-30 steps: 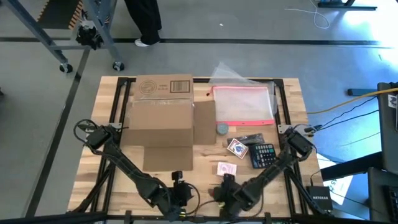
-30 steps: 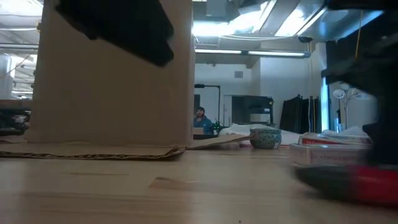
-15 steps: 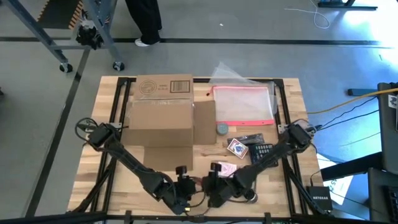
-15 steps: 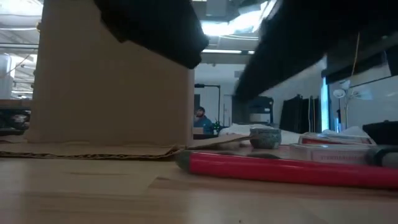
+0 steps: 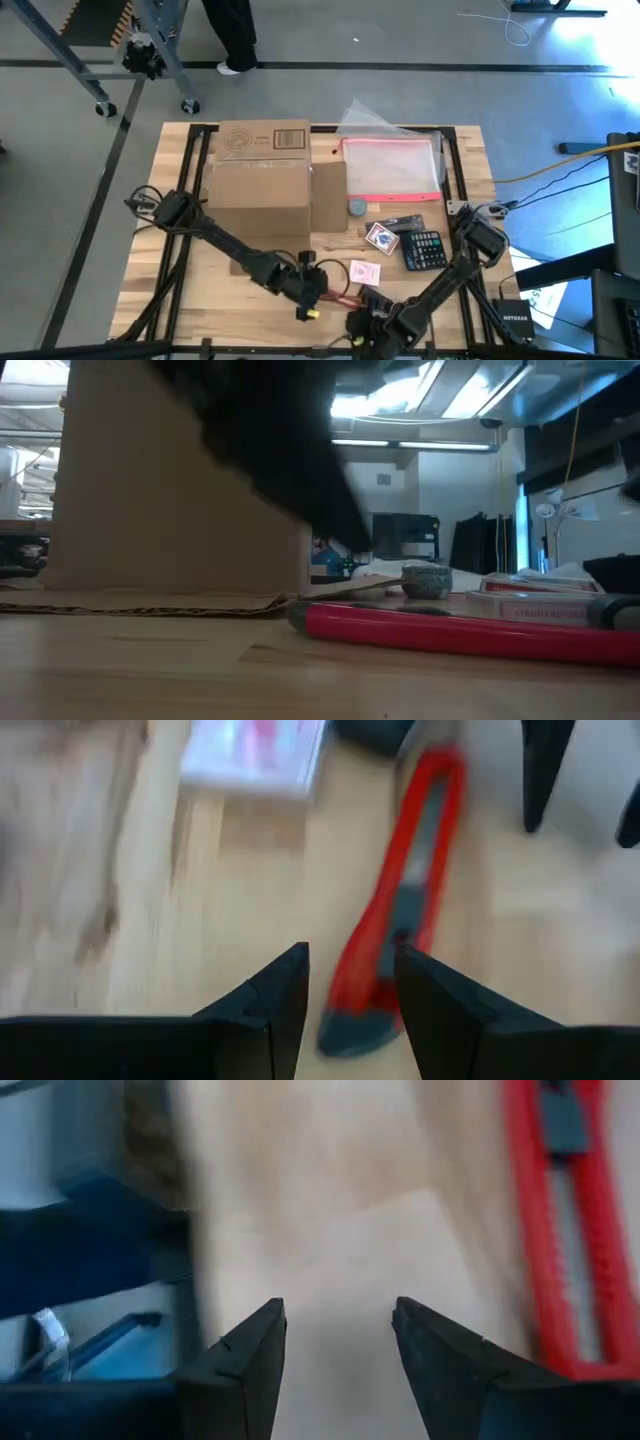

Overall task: Unpack boxes
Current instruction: Break down box until it is fully flat

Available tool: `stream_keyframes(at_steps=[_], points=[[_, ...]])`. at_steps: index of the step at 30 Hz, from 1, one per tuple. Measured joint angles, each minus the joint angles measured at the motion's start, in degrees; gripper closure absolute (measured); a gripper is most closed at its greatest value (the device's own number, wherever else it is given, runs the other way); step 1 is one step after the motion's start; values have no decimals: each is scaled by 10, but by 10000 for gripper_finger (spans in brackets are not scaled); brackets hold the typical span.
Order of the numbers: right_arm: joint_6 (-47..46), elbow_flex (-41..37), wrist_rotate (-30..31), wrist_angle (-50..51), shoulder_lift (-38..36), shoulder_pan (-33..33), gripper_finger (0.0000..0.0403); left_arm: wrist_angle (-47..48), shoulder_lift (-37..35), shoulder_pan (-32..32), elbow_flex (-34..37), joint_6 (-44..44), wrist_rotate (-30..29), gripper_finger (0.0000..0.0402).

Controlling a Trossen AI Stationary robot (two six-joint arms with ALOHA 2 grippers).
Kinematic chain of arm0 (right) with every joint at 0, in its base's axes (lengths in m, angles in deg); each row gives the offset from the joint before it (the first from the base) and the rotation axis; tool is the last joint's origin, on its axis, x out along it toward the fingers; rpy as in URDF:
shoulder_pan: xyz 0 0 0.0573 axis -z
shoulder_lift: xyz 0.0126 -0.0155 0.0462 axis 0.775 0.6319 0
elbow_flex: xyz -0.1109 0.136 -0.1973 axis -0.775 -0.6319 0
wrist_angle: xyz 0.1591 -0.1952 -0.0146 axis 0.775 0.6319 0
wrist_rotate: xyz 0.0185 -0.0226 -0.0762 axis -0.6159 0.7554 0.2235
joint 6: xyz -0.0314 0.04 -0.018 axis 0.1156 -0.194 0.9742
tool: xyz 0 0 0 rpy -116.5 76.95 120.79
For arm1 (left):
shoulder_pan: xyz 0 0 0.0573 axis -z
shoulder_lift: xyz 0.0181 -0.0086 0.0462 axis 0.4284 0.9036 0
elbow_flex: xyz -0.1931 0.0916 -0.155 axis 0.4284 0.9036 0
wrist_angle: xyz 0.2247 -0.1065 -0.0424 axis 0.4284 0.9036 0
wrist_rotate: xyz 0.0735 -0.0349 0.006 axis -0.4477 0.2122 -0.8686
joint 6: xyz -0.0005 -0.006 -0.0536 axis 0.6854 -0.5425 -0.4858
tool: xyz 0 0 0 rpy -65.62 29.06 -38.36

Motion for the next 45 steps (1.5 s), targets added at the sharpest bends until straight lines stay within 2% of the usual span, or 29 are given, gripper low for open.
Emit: stream_keyframes(at_steps=[4, 11, 14, 20, 22, 26, 29, 33, 39, 45], points=[[-53, 3, 17, 43, 5, 10, 220, -4, 1, -13, 20, -33, 66, 261], [-37, 2, 38, 107, 4, 42, 220, -50, 4, 2, 47, -95, 177, 261], [-9, 2, 40, 113, 4, 52, 220, -95, 5, 16, 58, -113, 199, 261], [72, 16, 61, 128, 3, 82, 220, -195, 7, 30, 59, -107, 181, 261], [88, 32, 47, 165, 1, 92, 220, -213, 8, 26, 59, -95, 169, 261], [83, 68, 26, 287, -15, 96, 220, -203, 0, 22, 59, -91, 167, 261], [58, 100, 22, 326, -34, 75, 220, -170, -24, 25, 54, -72, 162, 261], [39, 109, 46, 287, -34, 42, 220, -101, -65, 38, 53, -58, 131, 261], [17, 106, 129, 206, -25, 23, 207, -18, -114, 69, 53, -36, 78, 261], [39, 37, 65, 93, -25, 60, 157, -23, -125, 87, 83, -43, 78, 261]])
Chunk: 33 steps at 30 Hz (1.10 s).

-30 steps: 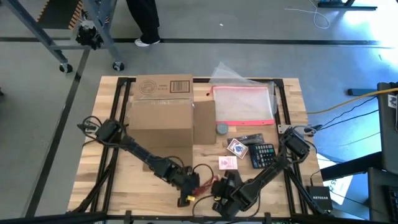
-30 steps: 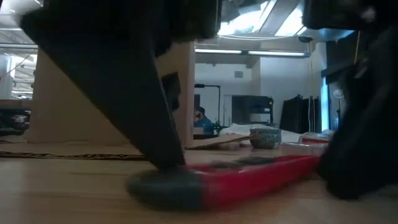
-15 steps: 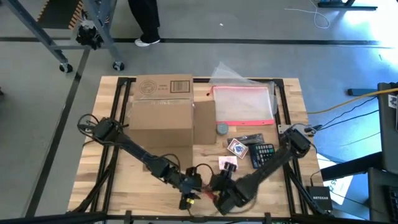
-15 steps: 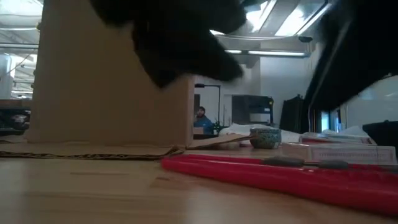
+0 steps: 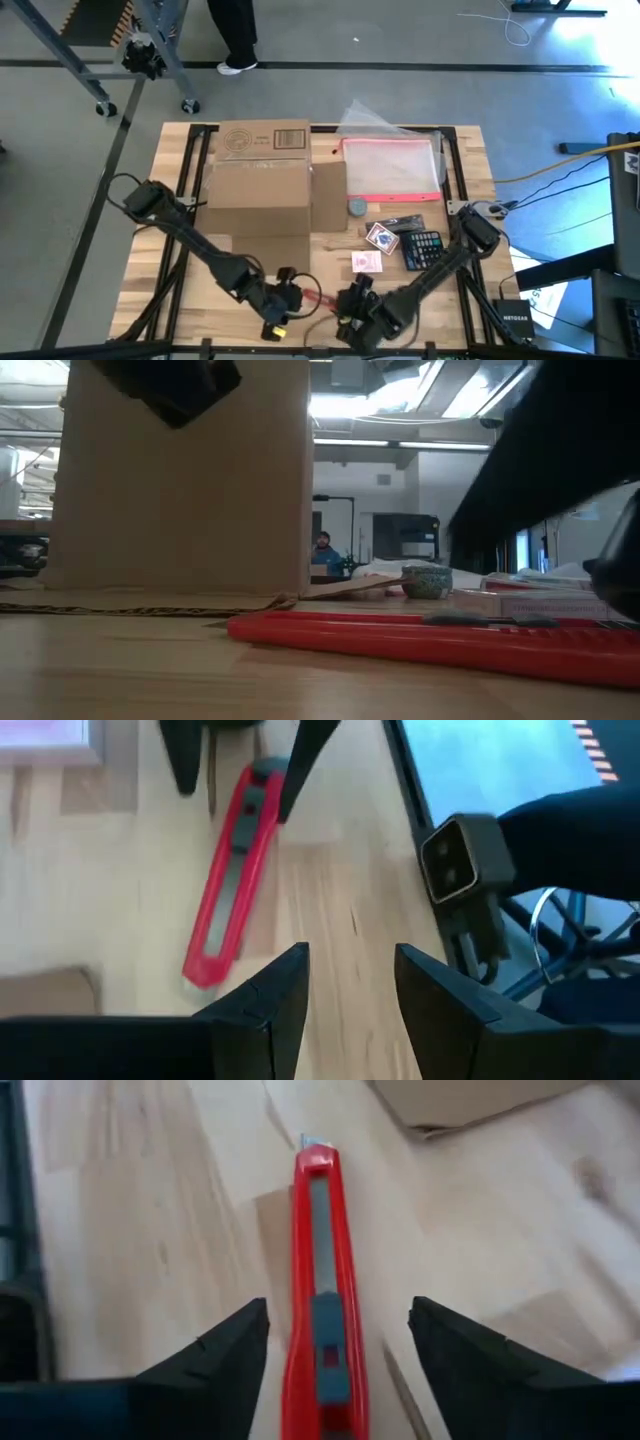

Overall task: Unpack boxes
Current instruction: Break down box until it is fully flat

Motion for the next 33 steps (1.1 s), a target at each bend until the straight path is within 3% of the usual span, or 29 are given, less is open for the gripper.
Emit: stream_keyframes(at_steps=[2, 7, 18, 33], points=[[18, -30, -7, -49, 0, 8, 139, -3, 0, 4, 15, -13, 0, 261], [32, -59, 55, -90, -3, -9, 113, -35, -11, 9, 45, -27, 0, 261], [60, -165, 113, -323, 1, -37, 121, -109, -24, 1, 74, -13, -2, 261], [120, -191, 139, -416, 47, -27, 121, -117, -24, -8, 74, -22, -8, 261]])
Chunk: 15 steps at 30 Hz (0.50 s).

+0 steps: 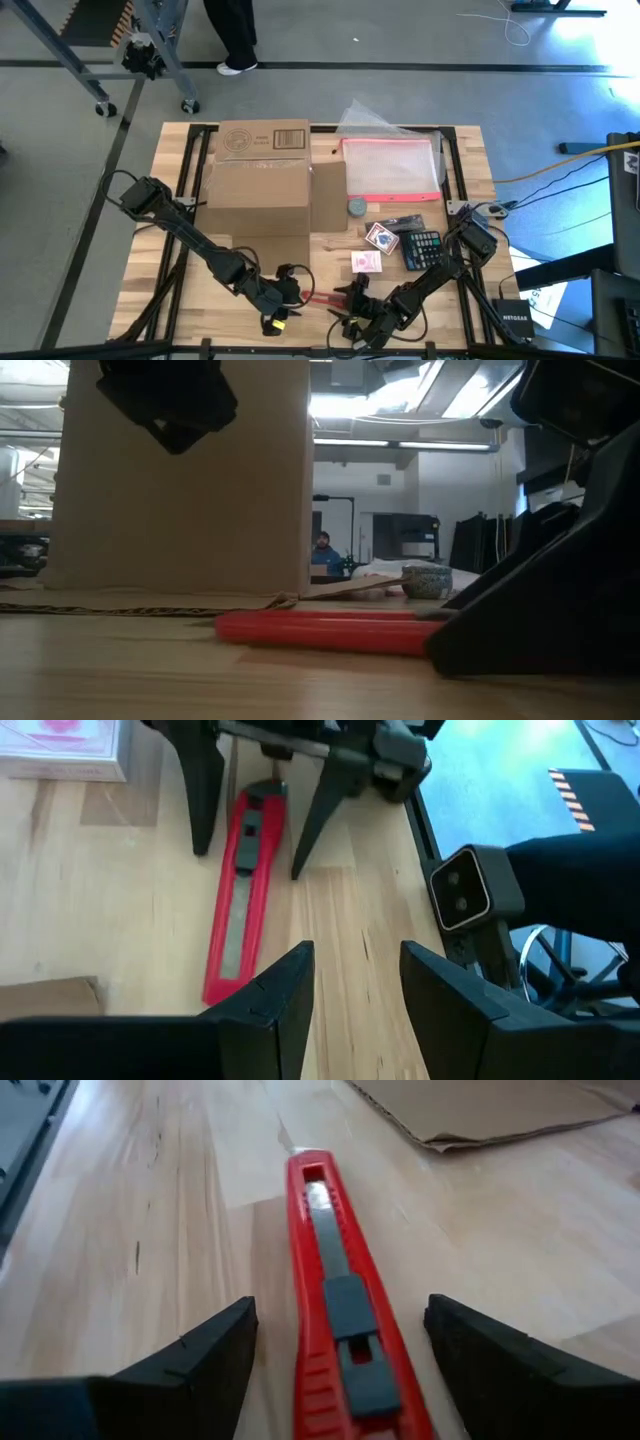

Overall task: Unpack boxes
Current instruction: Break down box until it is fully flat

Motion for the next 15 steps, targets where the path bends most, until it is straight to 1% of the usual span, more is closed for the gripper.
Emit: stream_keyframes(at_steps=[6, 15], points=[[26, 1, 3, 3, 4, 1, 121, -2, 0, -6, 0, 1, 0, 261], [30, 2, -6, 14, 10, 9, 121, -11, 0, -10, 0, -2, 0, 261]])
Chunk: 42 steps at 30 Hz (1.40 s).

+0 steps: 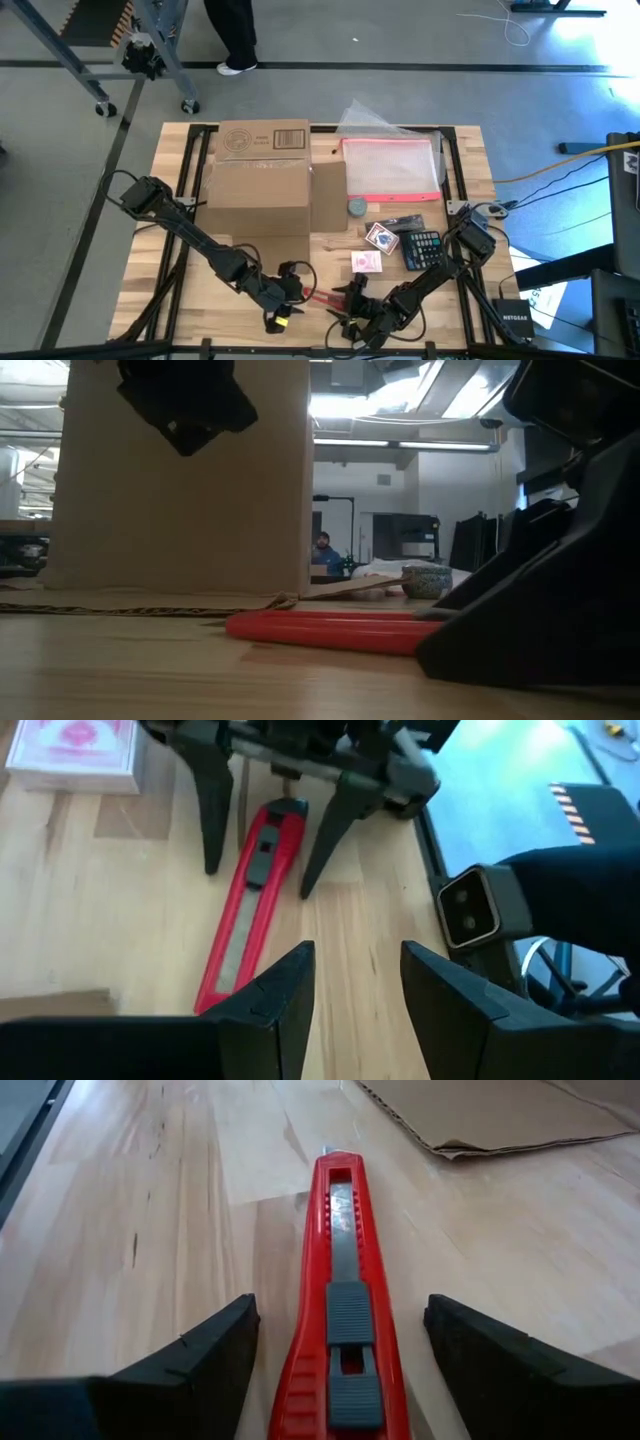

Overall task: Unpack boxes
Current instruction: Break down box until it is fully flat

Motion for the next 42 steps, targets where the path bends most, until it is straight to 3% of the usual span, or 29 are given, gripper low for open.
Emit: stream_keyframes(at_steps=[7, 18, 34, 37, 42], points=[[-9, 0, 10, -2, 11, 1, 134, -7, 0, -1, 0, 4, 0, 261], [-18, 0, 36, -14, 24, 2, 267, -7, 0, 1, 0, -3, 0, 261], [-12, 37, 34, 23, 4, 1, 269, 35, -8, 13, -41, 0, -2, 261], [-11, 37, 23, 44, -29, 1, 269, 102, -32, 22, -66, 4, -26, 261], [16, 40, 24, 96, -99, 5, 268, 218, -90, 39, -97, 22, -115, 261]])
